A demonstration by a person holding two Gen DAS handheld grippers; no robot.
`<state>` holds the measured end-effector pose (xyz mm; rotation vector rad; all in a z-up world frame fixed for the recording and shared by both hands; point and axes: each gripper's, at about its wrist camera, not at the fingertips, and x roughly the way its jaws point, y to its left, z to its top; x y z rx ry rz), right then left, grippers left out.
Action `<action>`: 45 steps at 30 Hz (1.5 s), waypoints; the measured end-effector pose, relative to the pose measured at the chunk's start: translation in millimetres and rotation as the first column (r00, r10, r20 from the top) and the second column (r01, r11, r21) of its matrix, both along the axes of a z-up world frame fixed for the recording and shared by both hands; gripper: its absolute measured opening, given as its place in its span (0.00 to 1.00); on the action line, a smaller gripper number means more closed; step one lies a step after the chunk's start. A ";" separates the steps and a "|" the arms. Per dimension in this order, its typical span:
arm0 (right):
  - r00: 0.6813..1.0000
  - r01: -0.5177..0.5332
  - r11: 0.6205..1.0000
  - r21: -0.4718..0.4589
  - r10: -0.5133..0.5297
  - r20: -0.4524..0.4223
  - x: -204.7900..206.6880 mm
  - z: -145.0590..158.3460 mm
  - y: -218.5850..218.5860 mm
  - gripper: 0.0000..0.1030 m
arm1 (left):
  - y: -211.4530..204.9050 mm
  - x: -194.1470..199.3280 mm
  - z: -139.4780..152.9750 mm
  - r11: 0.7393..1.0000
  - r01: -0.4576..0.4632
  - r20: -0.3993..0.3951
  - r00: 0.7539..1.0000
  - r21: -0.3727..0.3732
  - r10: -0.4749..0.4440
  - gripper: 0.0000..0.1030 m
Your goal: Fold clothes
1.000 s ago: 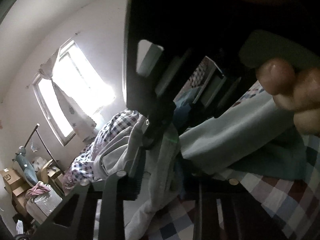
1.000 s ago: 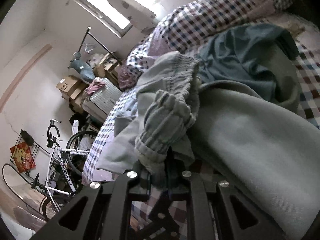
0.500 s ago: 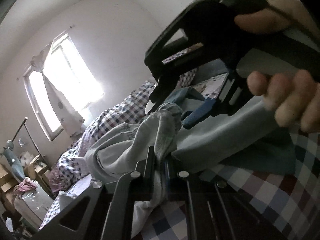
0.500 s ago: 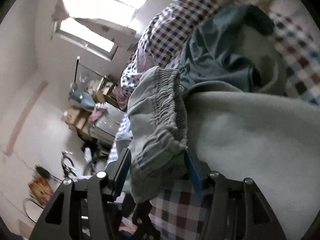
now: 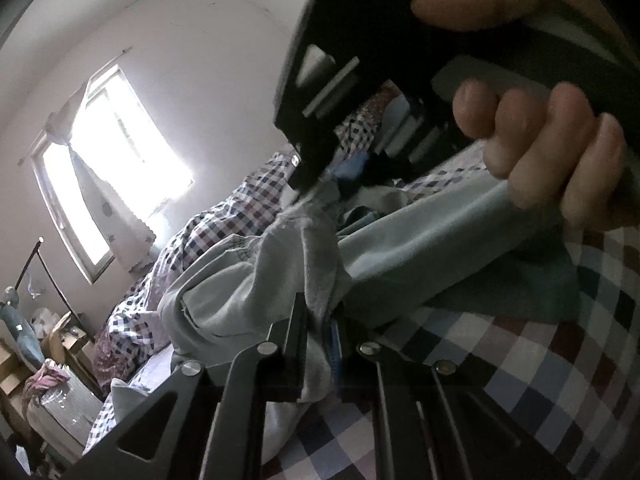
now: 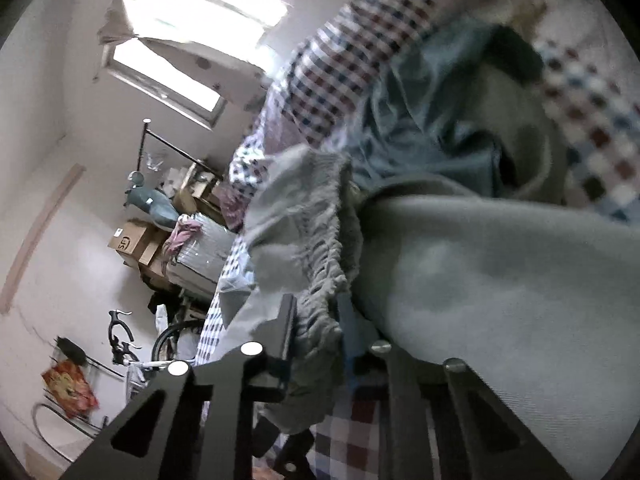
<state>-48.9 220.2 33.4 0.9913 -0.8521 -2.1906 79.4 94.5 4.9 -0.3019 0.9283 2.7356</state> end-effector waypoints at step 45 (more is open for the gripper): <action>0.997 0.021 1.000 -0.006 -0.022 -0.074 30.7 32.6 9.0 0.33 | -3.0 11.7 37.9 0.978 -0.076 -0.052 0.995 0.193 0.087 0.10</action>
